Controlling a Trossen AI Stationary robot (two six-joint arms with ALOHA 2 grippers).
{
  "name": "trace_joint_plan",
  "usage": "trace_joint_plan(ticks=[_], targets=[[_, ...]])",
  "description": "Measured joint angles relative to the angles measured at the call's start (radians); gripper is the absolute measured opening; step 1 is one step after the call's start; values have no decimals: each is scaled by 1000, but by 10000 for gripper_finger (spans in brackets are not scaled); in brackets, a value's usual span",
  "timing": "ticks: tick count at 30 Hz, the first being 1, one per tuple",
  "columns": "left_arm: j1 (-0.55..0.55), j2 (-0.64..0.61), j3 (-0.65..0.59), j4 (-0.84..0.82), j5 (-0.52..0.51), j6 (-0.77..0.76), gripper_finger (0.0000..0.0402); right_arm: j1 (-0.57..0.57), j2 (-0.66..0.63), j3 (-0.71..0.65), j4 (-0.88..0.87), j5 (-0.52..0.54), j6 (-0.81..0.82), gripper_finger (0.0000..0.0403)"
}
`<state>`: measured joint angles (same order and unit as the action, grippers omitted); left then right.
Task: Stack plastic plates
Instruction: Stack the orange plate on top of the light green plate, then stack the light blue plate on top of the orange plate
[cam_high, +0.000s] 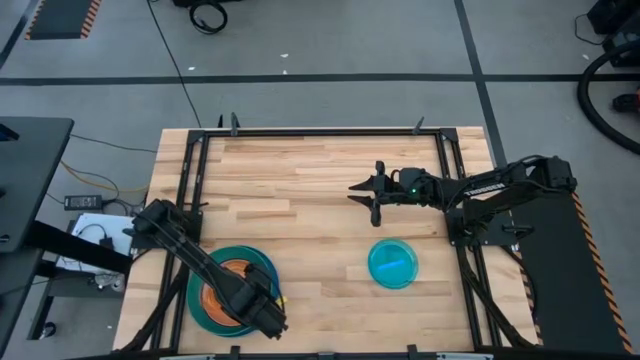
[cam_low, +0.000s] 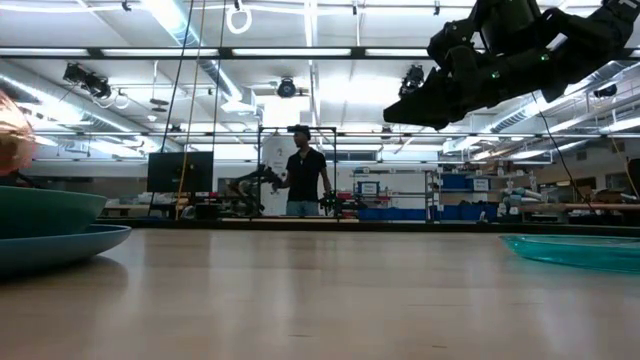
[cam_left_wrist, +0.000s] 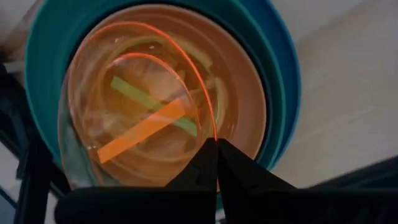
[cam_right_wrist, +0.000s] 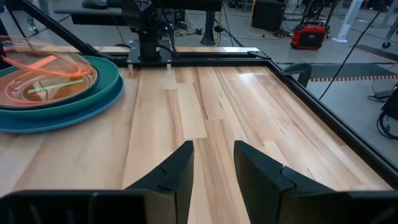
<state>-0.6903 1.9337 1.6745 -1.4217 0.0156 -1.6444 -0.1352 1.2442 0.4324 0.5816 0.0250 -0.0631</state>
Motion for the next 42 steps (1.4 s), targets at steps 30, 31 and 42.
trace_joint_plan(ticks=[30, 31, 42], targets=[[189, 10, 14, 347, -183, 639, 148, 0, 0, 0, -116, 0, 64, 125], [202, 10, 14, 377, -197, 702, 148, 1, 0, 0, -137, 0, 75, 125], [310, 10, 14, 688, -203, 1302, 148, 89, -2, 0, -460, 2, 337, 125]])
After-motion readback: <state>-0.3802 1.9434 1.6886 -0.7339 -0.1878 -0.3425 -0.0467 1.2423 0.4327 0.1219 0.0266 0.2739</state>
